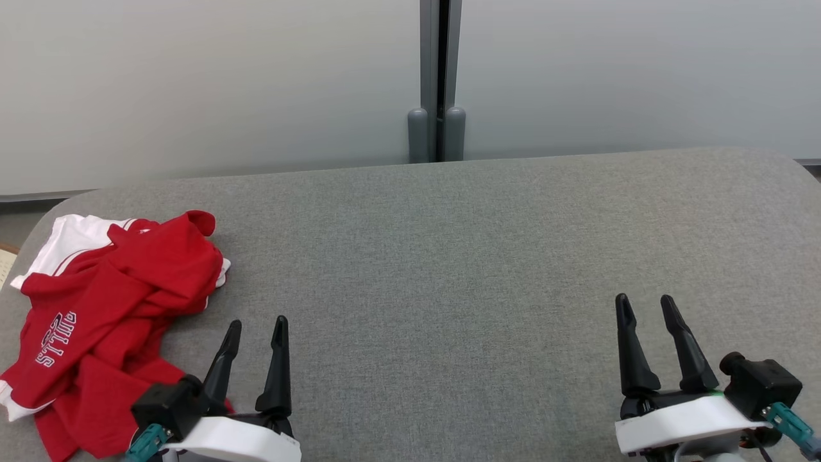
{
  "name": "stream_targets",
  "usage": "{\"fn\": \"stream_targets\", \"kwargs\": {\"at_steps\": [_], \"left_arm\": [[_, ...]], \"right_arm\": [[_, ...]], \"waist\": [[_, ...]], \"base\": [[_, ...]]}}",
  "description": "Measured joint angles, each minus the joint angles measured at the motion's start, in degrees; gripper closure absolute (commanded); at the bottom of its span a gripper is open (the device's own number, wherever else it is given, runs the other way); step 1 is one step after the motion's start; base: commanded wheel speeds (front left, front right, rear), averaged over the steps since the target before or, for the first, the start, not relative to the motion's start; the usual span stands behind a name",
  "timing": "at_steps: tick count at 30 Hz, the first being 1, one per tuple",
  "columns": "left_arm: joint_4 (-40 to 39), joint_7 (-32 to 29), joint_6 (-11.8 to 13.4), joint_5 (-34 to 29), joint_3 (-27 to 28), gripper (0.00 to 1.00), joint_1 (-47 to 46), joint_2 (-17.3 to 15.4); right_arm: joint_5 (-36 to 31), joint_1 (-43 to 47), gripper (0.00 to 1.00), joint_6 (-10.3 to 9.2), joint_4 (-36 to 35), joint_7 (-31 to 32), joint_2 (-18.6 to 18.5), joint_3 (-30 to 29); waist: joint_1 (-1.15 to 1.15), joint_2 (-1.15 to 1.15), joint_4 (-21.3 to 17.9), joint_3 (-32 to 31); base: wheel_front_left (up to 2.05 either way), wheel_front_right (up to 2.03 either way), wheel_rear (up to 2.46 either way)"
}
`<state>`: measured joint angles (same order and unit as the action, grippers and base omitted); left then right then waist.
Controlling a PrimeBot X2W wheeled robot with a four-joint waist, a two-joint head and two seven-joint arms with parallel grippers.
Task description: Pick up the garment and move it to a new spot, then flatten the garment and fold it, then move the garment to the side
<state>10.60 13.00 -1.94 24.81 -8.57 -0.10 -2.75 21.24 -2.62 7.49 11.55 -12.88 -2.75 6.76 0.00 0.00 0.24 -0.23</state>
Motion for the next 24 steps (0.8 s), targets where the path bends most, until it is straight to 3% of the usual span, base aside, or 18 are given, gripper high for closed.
{"fn": "stream_targets", "kwargs": {"at_steps": [16,24], "left_arm": [[0.86,1.48,0.08,-3.68,-1.42,0.00,-0.01,-0.01],[1.15,2.10,0.88,-4.69,-1.87,0.00,-0.06,-0.02]], "right_arm": [[-3.44,-0.17,0.00,0.00,1.90,-1.58,-0.03,1.08],[-4.74,-0.05,0.00,0.00,1.88,-2.08,-0.05,1.90]], "waist": [[0.00,0.00,0.46,-0.24],[0.00,0.00,3.27,-0.51]], "base": [[0.00,0.00,0.00],[0.00,0.00,0.00]]}}
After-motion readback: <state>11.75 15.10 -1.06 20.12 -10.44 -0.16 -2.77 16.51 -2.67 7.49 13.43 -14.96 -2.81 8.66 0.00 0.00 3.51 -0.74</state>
